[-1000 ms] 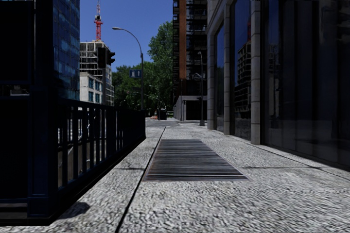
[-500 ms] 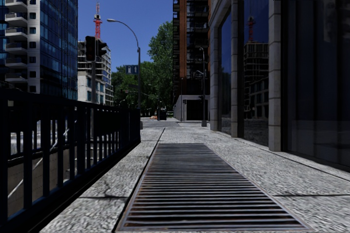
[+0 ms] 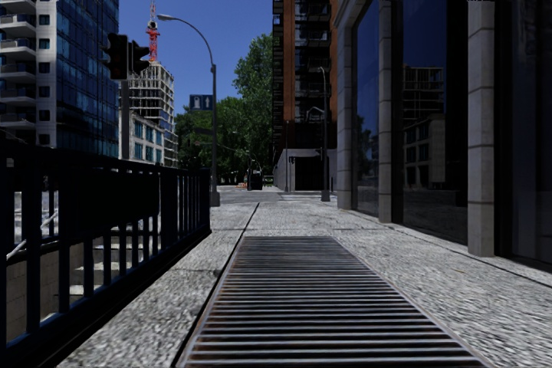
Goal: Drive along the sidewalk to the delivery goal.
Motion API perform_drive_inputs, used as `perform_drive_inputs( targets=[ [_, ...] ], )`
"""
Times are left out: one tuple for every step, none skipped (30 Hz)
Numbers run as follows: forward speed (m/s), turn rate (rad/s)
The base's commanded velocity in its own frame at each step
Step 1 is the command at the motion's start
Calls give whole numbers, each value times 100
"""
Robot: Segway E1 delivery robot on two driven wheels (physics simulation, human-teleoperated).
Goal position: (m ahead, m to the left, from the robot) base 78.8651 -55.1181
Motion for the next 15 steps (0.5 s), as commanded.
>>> perform_drive_inputs(
  targets=[
    [200, 0],
    [200, 0],
    [200, 0],
    [200, 0],
    [200, 0],
    [200, 0],
    [200, 0],
    [200, 0],
    [200, 0],
    [200, 0],
    [200, 0],
    [200, 0],
    [200, 0],
    [200, 0],
    [200, 0]
  ],
)
